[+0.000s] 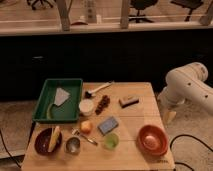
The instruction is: Place eraser in plastic cup
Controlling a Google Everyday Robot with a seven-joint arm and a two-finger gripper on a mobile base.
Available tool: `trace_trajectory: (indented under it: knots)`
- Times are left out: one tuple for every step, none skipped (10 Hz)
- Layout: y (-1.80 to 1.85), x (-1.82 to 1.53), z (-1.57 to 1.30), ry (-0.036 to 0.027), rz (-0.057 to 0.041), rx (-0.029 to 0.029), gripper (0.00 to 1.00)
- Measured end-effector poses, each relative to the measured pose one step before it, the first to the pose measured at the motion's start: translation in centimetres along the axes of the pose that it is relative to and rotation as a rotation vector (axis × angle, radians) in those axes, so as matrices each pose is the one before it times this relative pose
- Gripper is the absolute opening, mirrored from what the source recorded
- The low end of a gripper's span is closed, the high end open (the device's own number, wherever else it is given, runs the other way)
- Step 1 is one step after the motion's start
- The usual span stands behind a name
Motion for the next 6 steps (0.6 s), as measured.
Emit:
trace_trajectory:
  knots:
    - [0.0, -0.001, -0.001, -0.00003, 0.00003, 0.0, 0.76]
    - [0.0, 0.001, 0.0, 0.00003, -0.00002, 0.0, 0.76]
    - [-0.001, -0.004, 0.001, -0.00004, -0.0001, -0.00001, 0.77]
    - [-0.046, -0.071, 0.201, -0.00356, -0.00128, 0.00001, 0.8]
    - [-0.637, -0.884, 0.896, -0.01415, -0.01542, 0.00392, 0.8]
    - [-0.864, -1.583, 1.061, -0.0175, -0.01774, 0.00402, 0.8]
